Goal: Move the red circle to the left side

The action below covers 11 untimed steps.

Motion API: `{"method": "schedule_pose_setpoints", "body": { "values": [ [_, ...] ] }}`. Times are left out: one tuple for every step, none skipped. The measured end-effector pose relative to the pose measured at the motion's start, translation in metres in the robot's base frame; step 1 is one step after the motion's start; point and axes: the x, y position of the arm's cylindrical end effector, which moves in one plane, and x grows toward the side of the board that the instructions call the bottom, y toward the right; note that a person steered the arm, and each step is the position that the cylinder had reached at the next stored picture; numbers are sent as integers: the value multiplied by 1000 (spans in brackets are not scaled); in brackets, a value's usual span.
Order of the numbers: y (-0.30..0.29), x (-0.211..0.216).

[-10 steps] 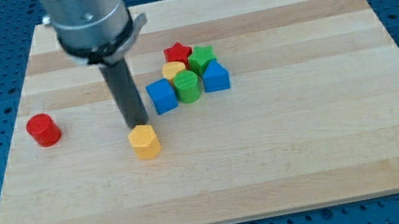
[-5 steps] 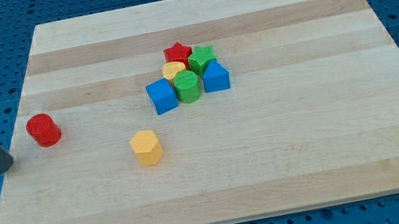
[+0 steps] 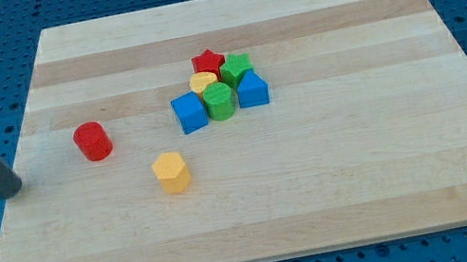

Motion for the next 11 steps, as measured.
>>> {"method": "schedule_pose_setpoints", "body": {
  "values": [
    [21, 5],
    [41, -15],
    [61, -27],
    [75, -26],
    [74, -25],
    [72, -37],
    [87, -52],
    [92, -53],
    [84, -51],
    [92, -67],
    [103, -90]
  ]
}}
